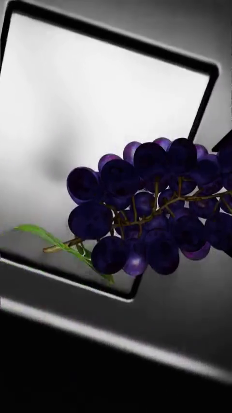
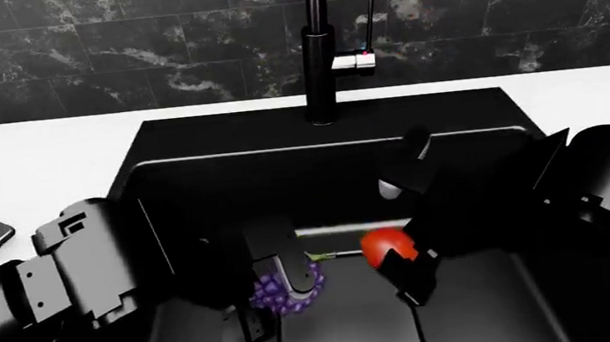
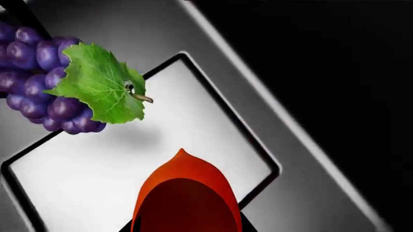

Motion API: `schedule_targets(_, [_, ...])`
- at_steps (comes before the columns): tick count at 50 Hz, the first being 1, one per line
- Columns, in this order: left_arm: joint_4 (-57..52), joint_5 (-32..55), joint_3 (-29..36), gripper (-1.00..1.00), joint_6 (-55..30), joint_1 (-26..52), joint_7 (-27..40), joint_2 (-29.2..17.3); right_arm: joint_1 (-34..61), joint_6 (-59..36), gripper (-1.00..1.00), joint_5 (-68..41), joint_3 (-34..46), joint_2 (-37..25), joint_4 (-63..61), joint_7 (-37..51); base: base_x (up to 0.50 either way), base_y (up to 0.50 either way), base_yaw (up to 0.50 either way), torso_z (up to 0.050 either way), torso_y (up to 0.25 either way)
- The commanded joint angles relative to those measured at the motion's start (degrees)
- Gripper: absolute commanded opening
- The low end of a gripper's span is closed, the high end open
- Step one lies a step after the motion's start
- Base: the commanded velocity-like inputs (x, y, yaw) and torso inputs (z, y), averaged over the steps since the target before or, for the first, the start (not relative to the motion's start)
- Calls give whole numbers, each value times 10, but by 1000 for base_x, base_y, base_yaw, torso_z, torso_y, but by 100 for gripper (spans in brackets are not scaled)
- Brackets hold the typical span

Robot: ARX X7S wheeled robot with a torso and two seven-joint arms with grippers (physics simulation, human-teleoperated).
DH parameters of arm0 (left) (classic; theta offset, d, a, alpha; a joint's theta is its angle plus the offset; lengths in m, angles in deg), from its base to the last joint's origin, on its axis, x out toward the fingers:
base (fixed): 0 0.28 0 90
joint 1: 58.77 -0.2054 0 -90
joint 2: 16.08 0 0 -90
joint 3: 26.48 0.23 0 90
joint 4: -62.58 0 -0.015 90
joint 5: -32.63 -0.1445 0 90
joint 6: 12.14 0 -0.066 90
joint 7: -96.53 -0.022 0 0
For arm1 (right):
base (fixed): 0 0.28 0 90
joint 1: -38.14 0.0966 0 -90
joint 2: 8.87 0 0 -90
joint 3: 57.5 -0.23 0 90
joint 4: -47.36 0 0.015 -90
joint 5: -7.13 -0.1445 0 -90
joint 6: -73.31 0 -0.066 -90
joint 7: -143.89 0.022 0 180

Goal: Pick up the fruits and vegetables and place them in the sink. Turn on the sink faucet to wash them. Then turn the sink off and put them in the tray.

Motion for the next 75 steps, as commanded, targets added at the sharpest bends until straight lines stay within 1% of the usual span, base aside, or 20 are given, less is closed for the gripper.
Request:
schedule_targets(1, [21,-18,29,-100,12,-34,10,25,-19,15,-100,22,24,-1,9,-24,0,0,0,0,0])
schedule_targets(8, [52,-28,34,-100,31,-43,2,50,-19,12,-100,19,23,-2,8,-19,0,0,0,0,0])
schedule_targets(12, [55,-30,37,-100,33,-44,1,53,-24,17,-100,21,25,2,14,-21,0,0,0,0,3])
schedule_targets(13, [55,-31,38,100,33,-44,0,53,-25,19,-100,22,25,4,17,-22,0,0,0,0,0])
schedule_targets(25, [47,-22,28,100,20,-33,7,43,-44,58,-100,52,43,38,73,-47,0,0,0,0,0])
schedule_targets(33, [22,6,-7,100,-6,-13,24,21,-53,77,-100,74,65,63,113,-74,0,0,0,0,0])
schedule_targets(42, [-30,63,-68,100,-45,8,54,-18,-63,97,-100,104,103,93,160,-118,0,0,0,0,0])
schedule_targets(47, [-36,80,-88,100,-55,20,60,-34,-69,100,-100,114,122,108,180,-140,0,0,0,0,0])
schedule_targets(52, [-28,82,-97,100,-52,27,60,-39,-68,94,-100,115,130,112,178,-147,0,0,0,0,0])
schedule_targets(53, [-27,81,-96,100,-50,27,58,-40,-68,93,100,115,131,112,179,-148,0,0,0,0,0])
schedule_targets(68, [-15,74,-93,100,-38,37,49,-42,-47,75,100,99,112,100,165,-137,0,0,0,0,0])
schedule_targets(75, [-28,103,-124,100,-49,38,71,-55,-22,47,100,40,50,59,96,-91,0,0,0,1,0])
